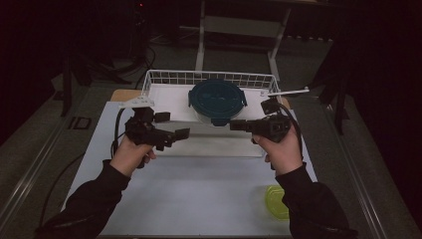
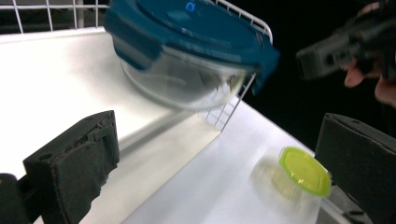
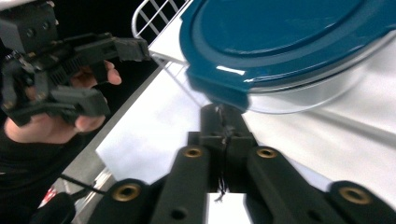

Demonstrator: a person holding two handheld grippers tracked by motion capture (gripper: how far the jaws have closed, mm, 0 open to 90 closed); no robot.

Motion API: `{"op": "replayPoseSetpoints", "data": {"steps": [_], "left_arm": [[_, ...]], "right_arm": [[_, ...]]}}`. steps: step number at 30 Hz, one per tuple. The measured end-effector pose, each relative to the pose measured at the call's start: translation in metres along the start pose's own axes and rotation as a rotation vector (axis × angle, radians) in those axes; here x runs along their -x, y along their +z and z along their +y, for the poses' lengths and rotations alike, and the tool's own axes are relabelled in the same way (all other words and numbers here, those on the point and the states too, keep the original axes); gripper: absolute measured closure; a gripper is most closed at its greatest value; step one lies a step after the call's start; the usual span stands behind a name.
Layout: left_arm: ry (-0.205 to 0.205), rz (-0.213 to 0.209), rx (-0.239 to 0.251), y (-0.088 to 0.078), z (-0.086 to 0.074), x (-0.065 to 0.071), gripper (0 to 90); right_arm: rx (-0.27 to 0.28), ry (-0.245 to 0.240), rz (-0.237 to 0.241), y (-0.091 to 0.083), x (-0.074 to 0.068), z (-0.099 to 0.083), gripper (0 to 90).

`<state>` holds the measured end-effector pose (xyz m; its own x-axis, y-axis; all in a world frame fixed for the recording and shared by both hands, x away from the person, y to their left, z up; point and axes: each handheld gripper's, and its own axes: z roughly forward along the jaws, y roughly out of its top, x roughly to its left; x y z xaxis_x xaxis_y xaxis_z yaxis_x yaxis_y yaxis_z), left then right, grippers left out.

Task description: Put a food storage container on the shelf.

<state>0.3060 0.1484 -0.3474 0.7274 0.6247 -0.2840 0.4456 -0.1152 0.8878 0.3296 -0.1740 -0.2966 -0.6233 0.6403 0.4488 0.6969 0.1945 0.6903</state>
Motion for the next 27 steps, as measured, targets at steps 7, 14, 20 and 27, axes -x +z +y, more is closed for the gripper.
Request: {"op": "replayPoseSetpoints", "data": {"steps": [7, 14, 20, 27], "left_arm": [[0.041, 0.029, 0.009, -0.003, -0.031, 0.011, 0.0], [0.056, 0.045, -0.003, -0.005, -0.065, 0.020, 0.0], [0.064, 0.047, -0.029, -0.003, -0.093, 0.028, 0.0], [0.067, 0.077, -0.038, -0.004, -0.126, 0.037, 0.0]], "right_arm": [[-0.016, -0.004, 0.015, 0.014, -0.003, -0.002, 89.9], [-0.024, 0.004, 0.012, 0.028, -0.002, -0.002, 90.0], [-0.020, 0.005, 0.000, 0.034, 0.000, 0.001, 90.0], [-0.020, 0.017, -0.013, 0.038, 0.004, 0.003, 90.0]]}}
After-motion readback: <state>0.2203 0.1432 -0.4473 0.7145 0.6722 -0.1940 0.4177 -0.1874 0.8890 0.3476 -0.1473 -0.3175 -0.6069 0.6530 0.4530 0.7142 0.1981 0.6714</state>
